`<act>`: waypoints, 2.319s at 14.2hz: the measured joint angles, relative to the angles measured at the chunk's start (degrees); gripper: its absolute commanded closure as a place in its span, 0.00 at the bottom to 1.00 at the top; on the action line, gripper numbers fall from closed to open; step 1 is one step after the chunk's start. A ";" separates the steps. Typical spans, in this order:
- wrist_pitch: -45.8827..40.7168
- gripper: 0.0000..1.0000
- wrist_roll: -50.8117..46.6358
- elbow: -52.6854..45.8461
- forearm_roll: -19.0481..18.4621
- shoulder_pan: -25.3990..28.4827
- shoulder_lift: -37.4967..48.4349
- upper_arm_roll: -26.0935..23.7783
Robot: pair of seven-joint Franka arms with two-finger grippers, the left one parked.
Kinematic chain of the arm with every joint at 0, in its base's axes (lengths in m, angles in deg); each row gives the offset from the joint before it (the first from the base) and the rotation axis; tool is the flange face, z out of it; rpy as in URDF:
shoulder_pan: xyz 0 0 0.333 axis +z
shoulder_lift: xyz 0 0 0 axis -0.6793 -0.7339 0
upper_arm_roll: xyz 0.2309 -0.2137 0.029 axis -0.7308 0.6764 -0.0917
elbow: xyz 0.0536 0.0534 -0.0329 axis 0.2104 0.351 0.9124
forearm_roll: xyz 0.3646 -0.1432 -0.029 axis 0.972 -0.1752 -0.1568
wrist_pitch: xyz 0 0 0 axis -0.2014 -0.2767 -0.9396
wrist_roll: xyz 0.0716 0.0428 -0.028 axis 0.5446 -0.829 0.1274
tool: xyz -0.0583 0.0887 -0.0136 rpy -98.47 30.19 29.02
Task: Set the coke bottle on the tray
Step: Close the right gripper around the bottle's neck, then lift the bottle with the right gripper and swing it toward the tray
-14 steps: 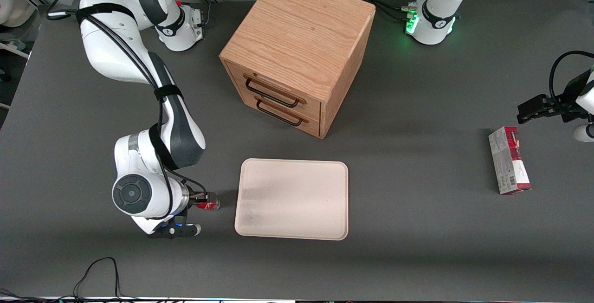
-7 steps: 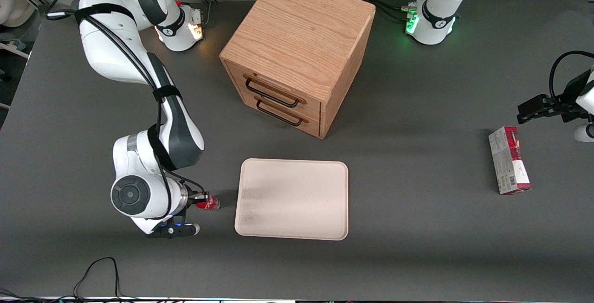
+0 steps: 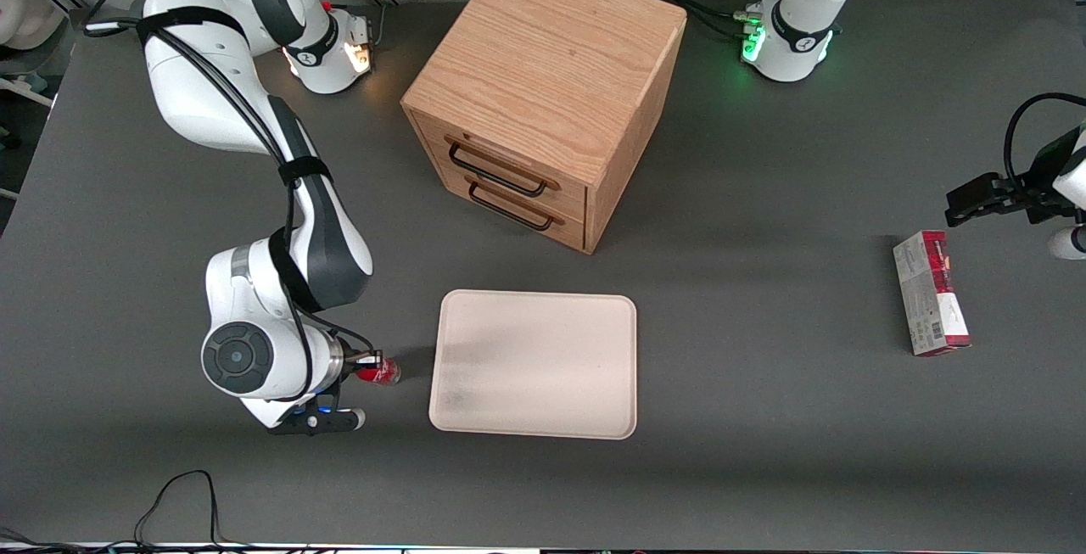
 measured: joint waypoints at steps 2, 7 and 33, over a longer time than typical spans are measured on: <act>-0.03 1.00 0.00 0.00 0.02 0.00 0.00 0.00; -2.55 1.00 0.00 -0.29 0.32 0.02 0.08 -0.01; -1.75 1.00 -20.73 -3.28 3.13 0.00 7.03 -6.24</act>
